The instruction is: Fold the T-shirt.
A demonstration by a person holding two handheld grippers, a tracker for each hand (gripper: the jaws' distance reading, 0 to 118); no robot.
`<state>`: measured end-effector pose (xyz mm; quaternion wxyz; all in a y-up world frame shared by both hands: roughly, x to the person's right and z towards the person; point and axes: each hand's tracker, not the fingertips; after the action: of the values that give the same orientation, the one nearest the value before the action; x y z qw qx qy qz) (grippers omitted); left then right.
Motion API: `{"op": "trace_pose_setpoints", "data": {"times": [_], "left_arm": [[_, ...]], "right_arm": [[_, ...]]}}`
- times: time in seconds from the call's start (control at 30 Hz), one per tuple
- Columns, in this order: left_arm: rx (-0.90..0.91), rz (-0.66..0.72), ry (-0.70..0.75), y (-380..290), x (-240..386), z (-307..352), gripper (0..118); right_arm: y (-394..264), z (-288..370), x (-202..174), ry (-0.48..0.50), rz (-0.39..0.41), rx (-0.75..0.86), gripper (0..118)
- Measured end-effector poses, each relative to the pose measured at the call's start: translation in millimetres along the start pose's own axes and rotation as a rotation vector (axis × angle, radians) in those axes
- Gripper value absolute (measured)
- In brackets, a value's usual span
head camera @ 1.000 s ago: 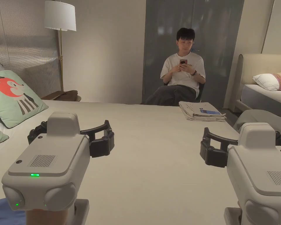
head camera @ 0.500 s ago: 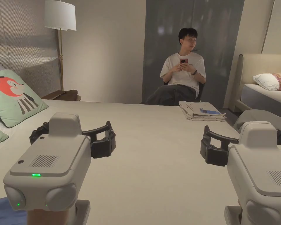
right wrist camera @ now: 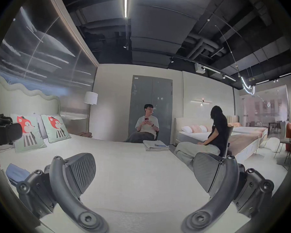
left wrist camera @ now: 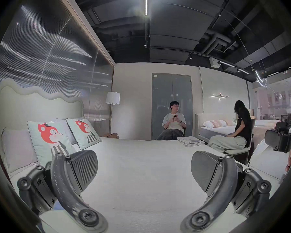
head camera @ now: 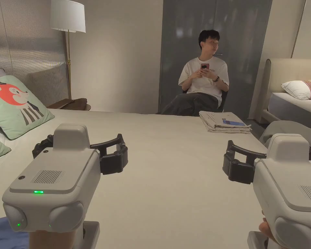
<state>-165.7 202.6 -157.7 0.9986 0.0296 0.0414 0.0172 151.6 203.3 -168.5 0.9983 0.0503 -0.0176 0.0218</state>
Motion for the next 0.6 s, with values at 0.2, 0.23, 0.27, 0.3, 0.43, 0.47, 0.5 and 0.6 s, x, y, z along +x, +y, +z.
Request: {"op": "trace_pose_setpoints", "data": {"times": [0.2,0.23,0.27,0.3,0.43,0.47,0.5,0.6], "left_arm": [[0.0,-0.002,-0.001,0.8,0.6,0.6,111],[0.0,-0.001,-0.002,1.1,0.7,0.7,111],[-0.001,-0.001,-0.002,1.1,0.8,0.4,111],[-0.002,-0.001,-0.002,1.2,0.9,0.3,111],[-0.006,-0.007,-0.004,1.6,1.8,0.5,111],[-0.007,-0.007,-0.005,1.8,1.8,0.5,111],[-0.008,-0.007,-0.006,2.0,1.8,0.5,111],[-0.01,-0.008,-0.007,2.1,1.7,0.1,111]], "right_arm": [[4.2,5.1,-1.4,0.02,-0.018,-0.005,115],[5.4,6.5,-3.9,0.008,0.0,-0.001,115],[6.4,7.7,-5.6,0.003,0.018,0.001,115],[7.1,8.6,-6.6,0.005,0.019,0.0,115],[11.9,10.8,-5.8,0.023,-0.016,-0.025,115],[12.5,11.1,-7.1,0.01,-0.01,-0.023,115],[13.2,11.1,-7.0,0.006,0.002,-0.024,115],[15.2,9.2,-6.2,-0.002,-0.003,-0.039,115]]}}
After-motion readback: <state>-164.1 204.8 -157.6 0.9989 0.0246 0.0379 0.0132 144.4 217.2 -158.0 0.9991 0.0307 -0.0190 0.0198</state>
